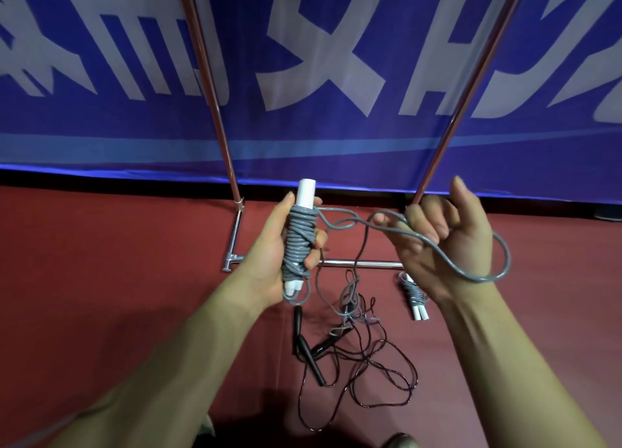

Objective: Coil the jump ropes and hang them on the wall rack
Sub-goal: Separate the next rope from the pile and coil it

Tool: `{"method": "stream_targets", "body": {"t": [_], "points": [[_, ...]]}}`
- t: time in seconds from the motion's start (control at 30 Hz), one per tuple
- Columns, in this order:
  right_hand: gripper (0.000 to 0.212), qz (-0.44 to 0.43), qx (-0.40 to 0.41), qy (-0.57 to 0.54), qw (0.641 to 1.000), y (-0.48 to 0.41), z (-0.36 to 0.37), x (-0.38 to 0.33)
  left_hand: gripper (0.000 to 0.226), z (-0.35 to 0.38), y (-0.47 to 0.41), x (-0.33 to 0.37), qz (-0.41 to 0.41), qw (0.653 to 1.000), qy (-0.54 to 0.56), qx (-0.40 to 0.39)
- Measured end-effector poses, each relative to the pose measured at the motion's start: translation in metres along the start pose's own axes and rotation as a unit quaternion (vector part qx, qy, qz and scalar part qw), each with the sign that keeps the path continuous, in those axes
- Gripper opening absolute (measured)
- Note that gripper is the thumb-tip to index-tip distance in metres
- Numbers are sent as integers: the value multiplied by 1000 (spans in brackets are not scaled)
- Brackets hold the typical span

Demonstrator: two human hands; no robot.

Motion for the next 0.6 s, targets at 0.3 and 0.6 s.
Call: {"method": "stream_targets", "body": {"t": [0.3, 0.6], "points": [[59, -22, 14, -177, 984, 3, 8, -12, 40, 25, 4, -51, -82, 994, 31, -67], [57, -41, 42, -277, 959, 3, 5, -13, 43, 51, 1, -90, -110, 993, 30, -41]]}}
Point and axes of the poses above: each hand's wrist, its own y-axis away from the middle knuckle, its own z-axis out of the palm, x = y × z, the point moved 10 cm from there along -y, towards the middle knuckle, and after that the axes turned 2 degrees about z, right-handed, at the moved point
